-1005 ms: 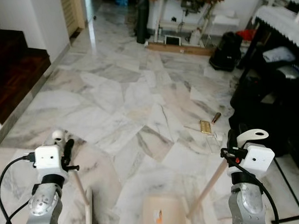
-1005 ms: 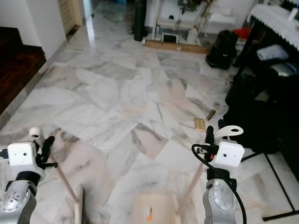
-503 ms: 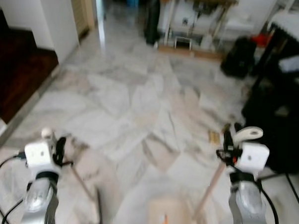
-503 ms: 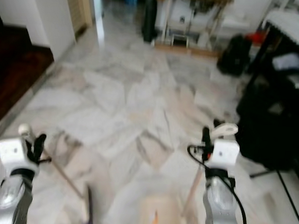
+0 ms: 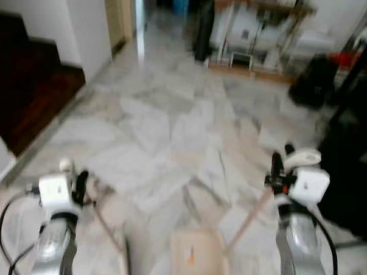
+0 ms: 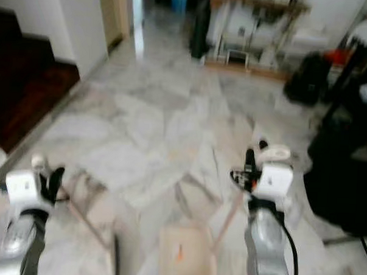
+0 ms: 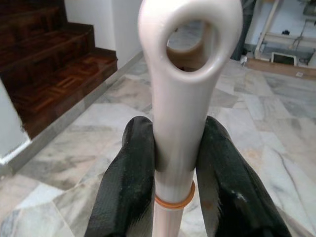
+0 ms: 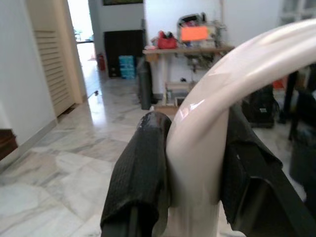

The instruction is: Sweep floor

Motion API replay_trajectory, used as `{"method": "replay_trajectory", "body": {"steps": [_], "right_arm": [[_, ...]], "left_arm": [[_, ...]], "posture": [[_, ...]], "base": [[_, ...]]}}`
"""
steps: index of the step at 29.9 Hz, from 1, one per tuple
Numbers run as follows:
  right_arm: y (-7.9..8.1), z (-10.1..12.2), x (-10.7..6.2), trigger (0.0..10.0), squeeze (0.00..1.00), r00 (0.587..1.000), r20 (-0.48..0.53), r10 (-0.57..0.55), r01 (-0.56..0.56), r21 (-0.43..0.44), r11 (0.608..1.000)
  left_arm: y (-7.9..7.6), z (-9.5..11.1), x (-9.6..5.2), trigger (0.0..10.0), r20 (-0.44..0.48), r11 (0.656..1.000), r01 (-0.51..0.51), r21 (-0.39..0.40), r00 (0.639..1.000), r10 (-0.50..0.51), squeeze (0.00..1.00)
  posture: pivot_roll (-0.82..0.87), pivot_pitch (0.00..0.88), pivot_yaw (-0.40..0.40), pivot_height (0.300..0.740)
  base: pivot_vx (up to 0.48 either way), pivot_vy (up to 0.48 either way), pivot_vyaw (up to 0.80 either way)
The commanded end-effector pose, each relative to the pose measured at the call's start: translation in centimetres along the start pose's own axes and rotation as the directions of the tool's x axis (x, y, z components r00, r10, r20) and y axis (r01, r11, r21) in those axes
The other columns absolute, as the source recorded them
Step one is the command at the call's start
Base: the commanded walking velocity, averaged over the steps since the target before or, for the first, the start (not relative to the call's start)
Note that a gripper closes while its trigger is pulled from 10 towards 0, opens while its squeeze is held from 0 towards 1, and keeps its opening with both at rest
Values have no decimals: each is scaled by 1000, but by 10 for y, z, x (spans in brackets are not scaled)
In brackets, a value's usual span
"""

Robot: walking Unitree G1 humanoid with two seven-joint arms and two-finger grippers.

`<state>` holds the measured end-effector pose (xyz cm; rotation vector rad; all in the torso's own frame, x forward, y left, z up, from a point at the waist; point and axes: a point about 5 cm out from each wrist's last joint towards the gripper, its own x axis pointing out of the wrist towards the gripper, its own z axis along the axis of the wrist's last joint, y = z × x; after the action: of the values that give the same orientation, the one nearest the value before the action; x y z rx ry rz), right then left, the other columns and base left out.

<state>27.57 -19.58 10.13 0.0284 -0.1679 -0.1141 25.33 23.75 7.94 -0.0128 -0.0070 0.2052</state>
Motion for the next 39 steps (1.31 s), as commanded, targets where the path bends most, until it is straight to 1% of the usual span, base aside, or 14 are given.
{"method": "replay_trajectory", "body": {"steps": [1,8,14,20,31,39], "right_arm": [[-10,3,1,10000,0,999,12,-31,32,-9,999],[-4,2,1,10000,0,1000,11,-18,18,0,1000],[-2,3,3,10000,0,1000,15,-11,11,0,1000],[-3,4,4,10000,0,1000,16,-17,17,-4,1000],[-3,7,9,10000,0,1000,21,-18,18,0,1000],[-2,9,9,10000,0,1000,23,-18,18,1,1000]], "left_arm": [[-7,9,3,10000,43,1000,24,-7,999,-24,0],[-5,10,1,10000,42,999,37,3,998,-37,0],[-5,13,4,10000,45,999,46,13,998,-47,0],[-7,16,6,10000,49,999,51,15,997,-51,0],[-10,18,4,10000,49,999,48,12,998,-49,0],[-10,20,3,10000,55,999,44,11,998,-44,0]], "posture": [[11,0,-37,740],[11,0,-34,740],[2,0,-21,740],[7,0,-25,740],[14,0,-31,740],[12,0,-37,740]], "base": [[315,0,0],[312,0,0],[311,0,0],[309,0,0],[310,0,0],[311,0,0]]}}
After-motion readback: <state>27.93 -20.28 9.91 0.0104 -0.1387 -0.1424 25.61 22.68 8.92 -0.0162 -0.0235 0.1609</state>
